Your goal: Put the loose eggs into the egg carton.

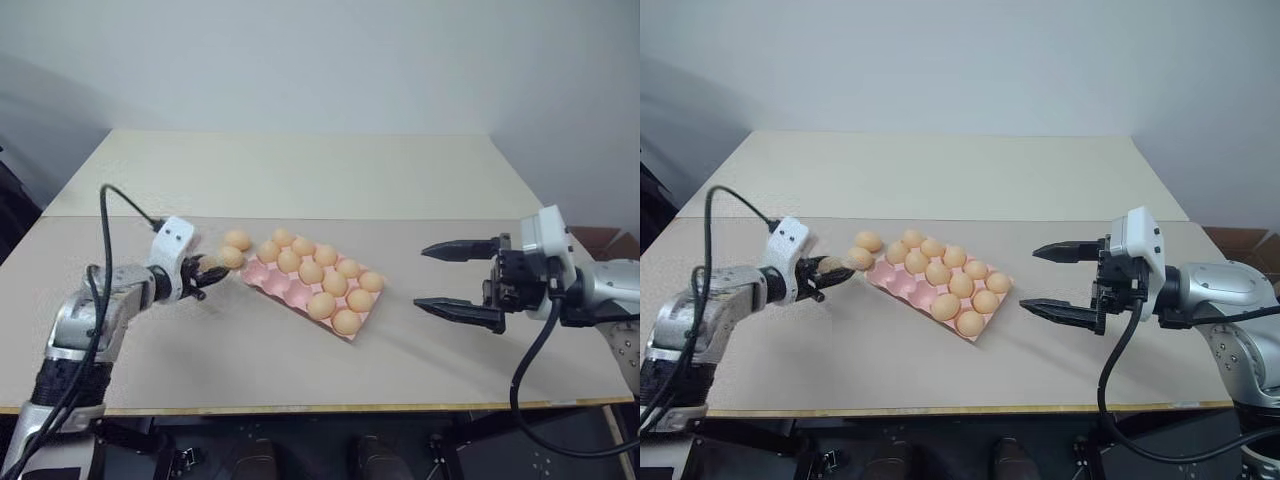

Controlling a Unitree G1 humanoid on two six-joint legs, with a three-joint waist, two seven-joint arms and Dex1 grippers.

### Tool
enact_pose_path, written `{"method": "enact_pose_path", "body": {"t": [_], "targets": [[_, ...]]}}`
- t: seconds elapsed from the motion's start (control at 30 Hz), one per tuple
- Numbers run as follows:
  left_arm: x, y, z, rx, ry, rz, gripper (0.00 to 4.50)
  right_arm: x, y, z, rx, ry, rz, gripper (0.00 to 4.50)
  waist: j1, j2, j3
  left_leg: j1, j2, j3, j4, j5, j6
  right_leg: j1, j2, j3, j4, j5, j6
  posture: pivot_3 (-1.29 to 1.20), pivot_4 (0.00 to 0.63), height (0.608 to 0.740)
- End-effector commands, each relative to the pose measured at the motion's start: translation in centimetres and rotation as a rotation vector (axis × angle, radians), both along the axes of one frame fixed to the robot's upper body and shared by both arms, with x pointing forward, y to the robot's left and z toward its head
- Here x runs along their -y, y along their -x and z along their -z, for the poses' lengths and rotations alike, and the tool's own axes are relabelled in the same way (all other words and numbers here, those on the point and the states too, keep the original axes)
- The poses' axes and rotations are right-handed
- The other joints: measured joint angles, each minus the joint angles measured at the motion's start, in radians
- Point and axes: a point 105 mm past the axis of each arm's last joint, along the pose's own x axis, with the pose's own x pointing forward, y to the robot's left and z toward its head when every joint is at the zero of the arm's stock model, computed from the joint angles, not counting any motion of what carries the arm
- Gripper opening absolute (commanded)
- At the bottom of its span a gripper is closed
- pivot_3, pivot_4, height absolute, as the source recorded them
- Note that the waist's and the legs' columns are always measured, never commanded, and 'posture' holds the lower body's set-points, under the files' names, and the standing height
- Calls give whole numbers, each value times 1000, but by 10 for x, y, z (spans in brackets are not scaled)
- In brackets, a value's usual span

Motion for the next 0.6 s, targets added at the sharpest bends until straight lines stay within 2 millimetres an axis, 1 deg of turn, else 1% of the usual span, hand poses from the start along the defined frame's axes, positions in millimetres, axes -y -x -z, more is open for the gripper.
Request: {"method": "enact_pose_path", "body": {"t": [0.03,0.13,0.23,0.4,0.53,0.6], "targets": [[42,12,-33,125,58,248,1785,0,4,-11,61,-2,-2,4500,2,0,0,0,0,0,0,0,0,0,0,0,0,0,0,0,150,740],[67,15,-31,109,95,377,1785,0,4,-11,65,-4,4,4500,2,0,0,0,0,0,0,0,0,1,0,0,0,0,0,0,150,740],[86,16,-19,78,69,475,1785,0,4,-11,73,-7,13,4500,0,0,0,1,0,0,0,0,0,1,0,0,0,0,0,0,150,740],[99,9,-8,42,62,517,1785,2,8,-11,78,-9,35,4500,-3,0,0,1,0,-1,0,0,0,1,1,1,0,0,0,0,150,740],[102,5,-2,24,39,526,1785,3,10,-11,82,-11,50,4500,-3,0,0,1,0,-1,0,0,0,1,1,1,0,0,0,0,150,740],[104,7,0,13,39,548,2455,3,10,-10,82,-12,55,4500,-3,0,0,1,0,-1,0,0,0,1,1,1,0,0,0,0,150,740]]}}
